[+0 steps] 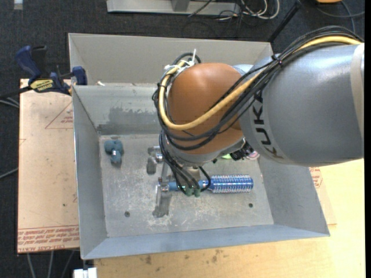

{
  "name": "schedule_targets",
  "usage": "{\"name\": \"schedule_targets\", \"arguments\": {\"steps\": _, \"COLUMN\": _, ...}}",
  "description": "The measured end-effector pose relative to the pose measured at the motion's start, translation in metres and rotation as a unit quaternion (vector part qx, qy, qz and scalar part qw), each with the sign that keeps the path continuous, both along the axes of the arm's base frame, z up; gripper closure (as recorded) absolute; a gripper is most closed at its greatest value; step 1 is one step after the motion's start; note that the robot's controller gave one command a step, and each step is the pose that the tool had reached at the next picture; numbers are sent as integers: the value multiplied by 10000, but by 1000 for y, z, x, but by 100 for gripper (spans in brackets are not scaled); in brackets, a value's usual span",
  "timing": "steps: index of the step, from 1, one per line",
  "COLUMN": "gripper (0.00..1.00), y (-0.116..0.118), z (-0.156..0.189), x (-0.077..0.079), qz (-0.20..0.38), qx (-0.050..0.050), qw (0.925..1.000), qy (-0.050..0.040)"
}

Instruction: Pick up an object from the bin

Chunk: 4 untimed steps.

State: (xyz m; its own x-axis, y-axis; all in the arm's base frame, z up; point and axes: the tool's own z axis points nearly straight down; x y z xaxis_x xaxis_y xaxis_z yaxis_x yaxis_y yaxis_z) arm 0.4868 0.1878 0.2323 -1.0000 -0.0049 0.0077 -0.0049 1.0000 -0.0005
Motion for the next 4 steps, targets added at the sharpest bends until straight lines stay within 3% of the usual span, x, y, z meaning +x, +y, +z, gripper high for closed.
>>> {"name": "schedule_targets", "arguments": {"steps": 1, "gripper": 0, "y": -66, "z": -63, "x": 86, "qz": -199, "qx": -12, "qw": 9998, "qy": -42}}
{"name": "schedule_targets", "arguments": {"steps": 2, "gripper": 0, "y": -134, "z": -101, "x": 60, "qz": 368, "qx": -9, "qw": 9993, "qy": -14}}
{"name": "schedule_targets", "arguments": {"steps": 3, "gripper": 0, "y": -125, "z": -165, "x": 68, "qz": -149, "qx": 9, "qw": 9999, "qy": -18}}
{"name": "schedule_targets", "arguments": {"steps": 4, "gripper": 100, "y": -125, "z": -162, "x": 69, "qz": -160, "qx": 12, "qw": 9999, "qy": -44}}
